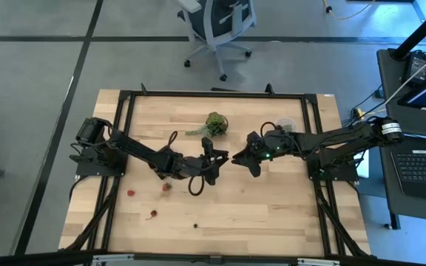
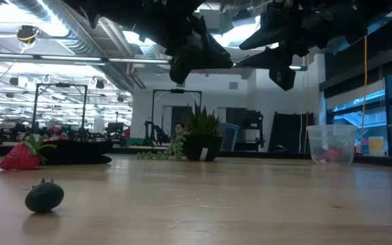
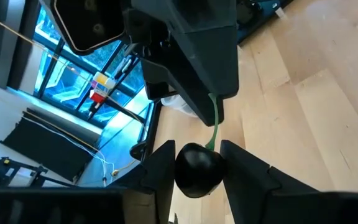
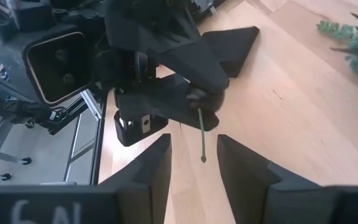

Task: Pick and placing Produce into tupperware
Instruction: Put the black cherry into the bin

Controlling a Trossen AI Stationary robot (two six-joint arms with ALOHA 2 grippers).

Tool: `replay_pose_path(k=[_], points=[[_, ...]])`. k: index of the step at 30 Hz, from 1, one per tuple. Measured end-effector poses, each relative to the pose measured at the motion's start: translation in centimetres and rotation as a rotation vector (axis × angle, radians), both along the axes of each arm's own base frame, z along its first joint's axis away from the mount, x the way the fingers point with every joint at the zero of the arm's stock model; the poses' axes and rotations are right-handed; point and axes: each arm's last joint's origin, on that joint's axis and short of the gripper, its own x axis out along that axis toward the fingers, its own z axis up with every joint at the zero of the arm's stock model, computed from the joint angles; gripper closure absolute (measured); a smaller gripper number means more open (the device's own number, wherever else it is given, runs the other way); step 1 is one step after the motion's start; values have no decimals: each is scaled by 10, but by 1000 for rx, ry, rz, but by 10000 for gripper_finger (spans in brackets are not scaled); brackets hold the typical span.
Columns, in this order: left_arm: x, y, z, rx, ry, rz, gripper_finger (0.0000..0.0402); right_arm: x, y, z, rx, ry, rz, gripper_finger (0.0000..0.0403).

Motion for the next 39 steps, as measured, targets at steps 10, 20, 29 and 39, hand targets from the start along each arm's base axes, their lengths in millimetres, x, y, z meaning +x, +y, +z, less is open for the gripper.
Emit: replay_pose_path(k=[10,20,29,39], points=[[0,0,2,-4,-18,0,287,0,1,1,-37,-13,19,318],[0,0,2,-4,-18,0,292,0,1,1,-111,-24,48,384],[0,-2,2,-10,-21,-4,267,0,0,1,-158,-31,66,397],[-3,-11,-1,-29,-4,-11,264,-1,-13,-3,-185,13,28,399]])
